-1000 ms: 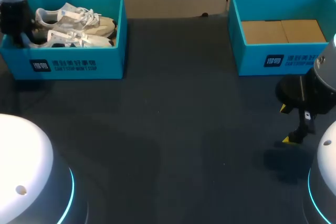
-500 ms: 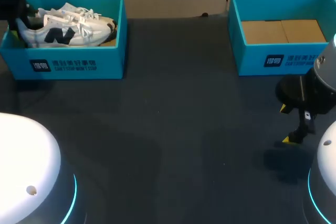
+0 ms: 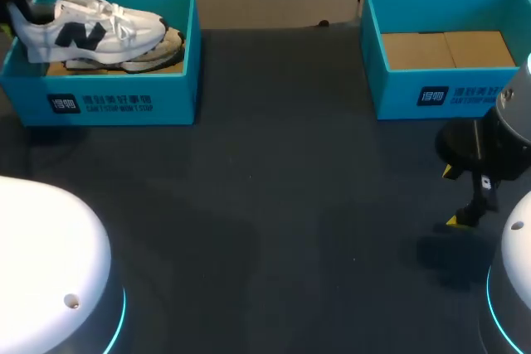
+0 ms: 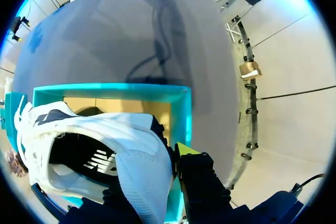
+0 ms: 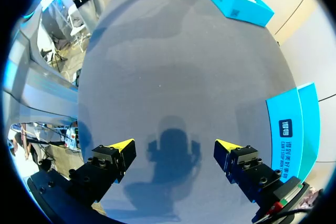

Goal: Take the shoe out of the shoebox, open the shoe tongue, remove and reinsert the insole, then place the shoe into the shoebox

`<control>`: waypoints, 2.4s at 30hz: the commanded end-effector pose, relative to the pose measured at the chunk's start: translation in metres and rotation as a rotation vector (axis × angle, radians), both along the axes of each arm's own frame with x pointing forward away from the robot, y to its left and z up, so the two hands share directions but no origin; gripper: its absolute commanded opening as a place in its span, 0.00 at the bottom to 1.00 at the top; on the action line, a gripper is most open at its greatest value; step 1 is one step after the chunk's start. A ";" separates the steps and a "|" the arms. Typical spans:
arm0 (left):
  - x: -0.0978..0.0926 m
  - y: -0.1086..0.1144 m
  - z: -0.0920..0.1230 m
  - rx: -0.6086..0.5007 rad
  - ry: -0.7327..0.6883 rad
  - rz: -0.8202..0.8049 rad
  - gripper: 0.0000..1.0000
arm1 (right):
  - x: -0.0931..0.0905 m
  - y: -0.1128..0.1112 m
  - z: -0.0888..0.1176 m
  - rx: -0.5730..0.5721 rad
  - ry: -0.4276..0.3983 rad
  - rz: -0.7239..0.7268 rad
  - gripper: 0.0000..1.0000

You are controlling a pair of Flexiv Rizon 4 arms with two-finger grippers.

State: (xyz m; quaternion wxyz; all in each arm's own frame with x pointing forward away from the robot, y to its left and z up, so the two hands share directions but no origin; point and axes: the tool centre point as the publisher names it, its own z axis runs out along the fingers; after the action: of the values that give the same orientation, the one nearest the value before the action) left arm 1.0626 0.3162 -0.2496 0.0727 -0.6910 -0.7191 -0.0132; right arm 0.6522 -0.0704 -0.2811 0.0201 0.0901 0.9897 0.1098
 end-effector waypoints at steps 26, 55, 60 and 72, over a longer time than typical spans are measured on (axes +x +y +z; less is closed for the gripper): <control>-0.100 -0.004 0.099 0.024 -0.037 -0.073 0.00 | -0.001 0.000 -0.001 -0.002 -0.001 -0.001 1.00; -0.271 -0.077 0.099 0.052 -0.139 -0.103 0.00 | -0.001 0.000 -0.001 -0.002 -0.001 -0.001 1.00; -0.302 -0.102 0.090 0.051 -0.134 -0.124 0.00 | -0.001 0.000 -0.001 -0.002 -0.001 -0.001 1.00; -0.357 -0.158 0.069 0.054 -0.189 -0.117 0.00 | -0.001 0.000 -0.001 -0.002 -0.001 -0.001 1.00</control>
State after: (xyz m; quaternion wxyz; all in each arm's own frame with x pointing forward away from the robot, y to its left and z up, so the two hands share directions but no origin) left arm 0.7171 0.1666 -0.1789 0.1189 -0.7192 -0.6845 -0.0042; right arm 0.6522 -0.0704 -0.2811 0.0201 0.0901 0.9897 0.1098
